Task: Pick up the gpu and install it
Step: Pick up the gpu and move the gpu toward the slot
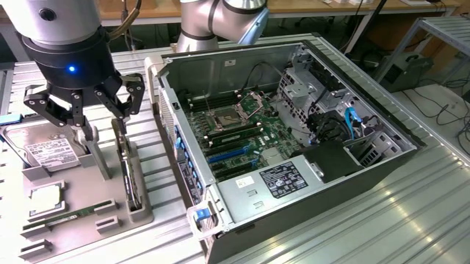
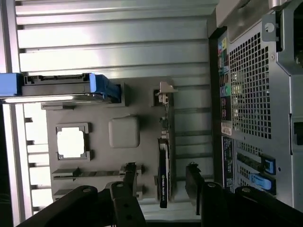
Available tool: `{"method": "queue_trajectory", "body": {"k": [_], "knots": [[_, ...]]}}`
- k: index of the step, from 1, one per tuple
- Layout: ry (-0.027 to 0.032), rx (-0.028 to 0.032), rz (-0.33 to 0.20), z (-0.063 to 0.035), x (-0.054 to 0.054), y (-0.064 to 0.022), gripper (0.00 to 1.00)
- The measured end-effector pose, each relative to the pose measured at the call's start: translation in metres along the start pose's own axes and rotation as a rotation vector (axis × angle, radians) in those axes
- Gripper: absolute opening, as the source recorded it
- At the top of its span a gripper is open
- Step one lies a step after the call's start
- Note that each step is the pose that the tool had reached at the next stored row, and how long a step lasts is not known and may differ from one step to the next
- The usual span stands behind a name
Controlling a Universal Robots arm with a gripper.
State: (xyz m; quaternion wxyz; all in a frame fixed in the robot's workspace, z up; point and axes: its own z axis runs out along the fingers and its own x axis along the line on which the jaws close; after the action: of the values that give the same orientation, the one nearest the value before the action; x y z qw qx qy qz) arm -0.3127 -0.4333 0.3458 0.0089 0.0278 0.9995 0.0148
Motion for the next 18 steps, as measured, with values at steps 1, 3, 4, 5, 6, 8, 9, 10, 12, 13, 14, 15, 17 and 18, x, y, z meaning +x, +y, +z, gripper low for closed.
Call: {"method": "queue_trajectory", "body": {"k": [1,3,4,5,6,8,9,10,12,13,14,15,17,18], "knots": [[0.0,0.001,-0.003,0.0046,0.0,0.006,0.54],[0.0,0.0051,-0.005,0.0119,0.001,0.012,0.54],[0.0029,0.0116,-0.011,0.0264,0.001,0.0115,0.54],[0.0056,0.0124,-0.019,0.0345,0.001,0.0101,0.54],[0.0056,0.0129,-0.019,0.0345,0.001,0.0101,0.54],[0.0055,0.013,-0.019,0.0346,0.001,0.0101,0.54],[0.0056,0.0131,-0.019,0.0346,0.001,0.009,0.54],[0.0057,0.0149,-0.02,0.0355,0.0,-0.009,0.54],[0.0084,0.0153,-0.02,0.0394,-0.001,-0.0094,0.54],[0.0092,0.0158,-0.02,0.0408,-0.002,-0.0094,0.54],[0.0104,0.0165,-0.021,0.0424,-0.003,-0.0094,0.54],[0.012,0.0172,-0.022,0.0438,-0.004,-0.0094,0.54],[0.0168,0.0183,-0.025,0.0465,-0.004,-0.0094,0.54],[0.0194,0.0188,-0.027,0.0477,-0.004,-0.0095,0.54]]}}
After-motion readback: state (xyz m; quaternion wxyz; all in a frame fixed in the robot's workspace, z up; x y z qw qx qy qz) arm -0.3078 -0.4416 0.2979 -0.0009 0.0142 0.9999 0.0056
